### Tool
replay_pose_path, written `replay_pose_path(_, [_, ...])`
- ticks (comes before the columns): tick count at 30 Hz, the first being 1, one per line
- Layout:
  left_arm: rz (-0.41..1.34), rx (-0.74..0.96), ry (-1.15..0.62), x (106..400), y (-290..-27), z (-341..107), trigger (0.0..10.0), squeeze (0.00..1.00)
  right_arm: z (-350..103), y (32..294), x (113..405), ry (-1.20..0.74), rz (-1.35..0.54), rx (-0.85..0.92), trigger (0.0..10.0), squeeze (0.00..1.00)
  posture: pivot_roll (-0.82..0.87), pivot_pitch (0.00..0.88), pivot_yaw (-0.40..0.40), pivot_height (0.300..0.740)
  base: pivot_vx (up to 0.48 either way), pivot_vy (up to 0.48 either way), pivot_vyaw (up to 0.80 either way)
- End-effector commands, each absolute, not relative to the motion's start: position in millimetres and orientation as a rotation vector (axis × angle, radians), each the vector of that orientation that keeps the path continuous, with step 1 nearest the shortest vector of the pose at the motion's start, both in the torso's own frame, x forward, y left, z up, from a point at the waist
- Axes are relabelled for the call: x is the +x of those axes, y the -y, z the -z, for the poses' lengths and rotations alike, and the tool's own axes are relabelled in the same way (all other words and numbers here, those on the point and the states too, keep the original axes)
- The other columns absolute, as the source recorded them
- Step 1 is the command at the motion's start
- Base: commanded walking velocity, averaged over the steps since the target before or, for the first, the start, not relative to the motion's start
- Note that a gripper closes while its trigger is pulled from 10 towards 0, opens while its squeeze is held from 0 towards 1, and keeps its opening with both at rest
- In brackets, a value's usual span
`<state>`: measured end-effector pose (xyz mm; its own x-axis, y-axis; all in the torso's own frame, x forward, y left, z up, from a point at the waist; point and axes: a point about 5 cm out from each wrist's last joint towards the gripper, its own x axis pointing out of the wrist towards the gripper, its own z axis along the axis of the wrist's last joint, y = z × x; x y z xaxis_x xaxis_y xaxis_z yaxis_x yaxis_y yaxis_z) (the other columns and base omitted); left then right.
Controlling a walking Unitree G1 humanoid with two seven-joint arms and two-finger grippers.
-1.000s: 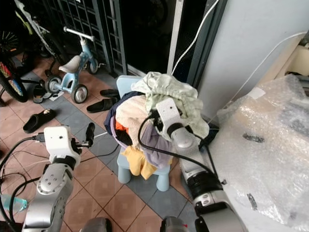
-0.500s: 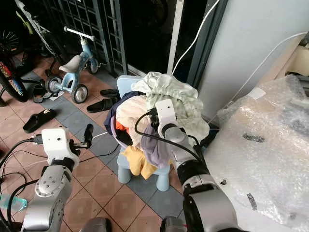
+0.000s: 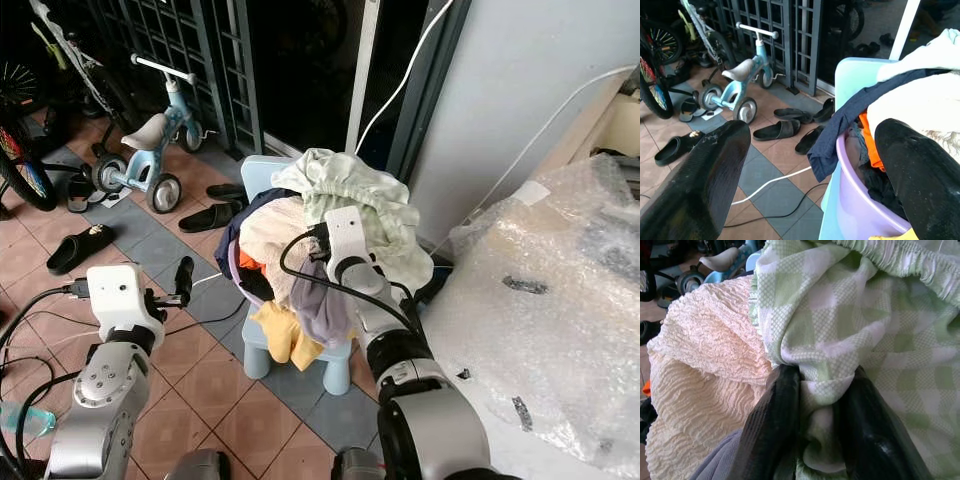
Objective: Clothes washing
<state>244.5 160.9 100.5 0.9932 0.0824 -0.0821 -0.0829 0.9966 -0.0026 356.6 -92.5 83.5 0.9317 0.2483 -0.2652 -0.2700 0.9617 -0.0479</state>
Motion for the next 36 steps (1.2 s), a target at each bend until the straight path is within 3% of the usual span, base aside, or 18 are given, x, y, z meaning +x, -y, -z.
replay_pose_path(1, [-0.095,0.0,-0.083,244,-162,-101,10.0,0.0,-86,88,358,-0.254,-0.285,-0.058,0.0,0.0,0.04,0.088,-0.04,0.74,0.0,0.0,0.0])
replay_pose_path(7, [-0.094,-0.003,-0.083,244,-161,-100,10.0,0.0,-93,84,359,-0.206,-0.32,-0.021,0.0,0.0,0.04,0.078,-0.046,0.74,0.0,0.0,0.0])
replay_pose_path(19, [-0.086,0.019,-0.072,252,-165,-103,10.0,0.0,-137,85,358,0.082,-0.398,0.05,0.0,0.0,0.05,0.023,-0.025,0.74,0.0,0.0,0.0])
replay_pose_path(23, [-0.096,0.009,-0.065,250,-165,-104,10.0,0.0,-154,85,355,0.163,-0.487,0.05,0.0,0.0,0.04,0.021,-0.023,0.74,0.0,0.0,0.0])
replay_pose_path(29, [-0.127,0.005,-0.054,254,-172,-106,10.0,0.0,-147,75,336,0.095,-0.705,0.102,0.2,0.0,0.05,0.019,-0.044,0.74,0.0,0.0,0.0])
replay_pose_path(30, [-0.134,0.004,-0.056,254,-174,-105,10.0,0.0,-141,73,333,0.065,-0.738,0.09,3.6,0.0,0.04,0.021,-0.043,0.74,0.0,0.0,0.0])
replay_pose_path(31, [-0.138,0.004,-0.059,254,-175,-104,10.0,0.0,-136,72,329,0.044,-0.765,0.071,8.9,0.0,0.04,0.021,-0.043,0.74,0.0,0.0,0.0])
replay_pose_path(32, [-0.14,0.004,-0.061,254,-176,-103,10.0,0.0,-133,71,327,0.031,-0.783,0.058,8.9,0.0,0.04,0.021,-0.043,0.74,0.0,0.0,0.0])
replay_pose_path(33, [-0.14,0.005,-0.064,253,-175,-101,10.0,0.0,-128,70,322,0.016,-0.814,0.021,10.0,0.0,0.03,0.016,-0.046,0.74,0.0,0.0,0.0])
replay_pose_path(35, [-0.138,0.005,-0.067,253,-174,-99,10.0,0.0,-114,71,312,-0.032,-0.842,-0.06,10.0,0.04,0.03,0.01,-0.048,0.74,0.0,0.0,0.0])
replay_pose_path(36, [-0.141,0.001,-0.067,252,-173,-99,10.0,0.0,-109,73,309,-0.051,-0.831,-0.094,10.0,1.0,0.02,0.01,-0.048,0.74,0.0,0.0,0.0])
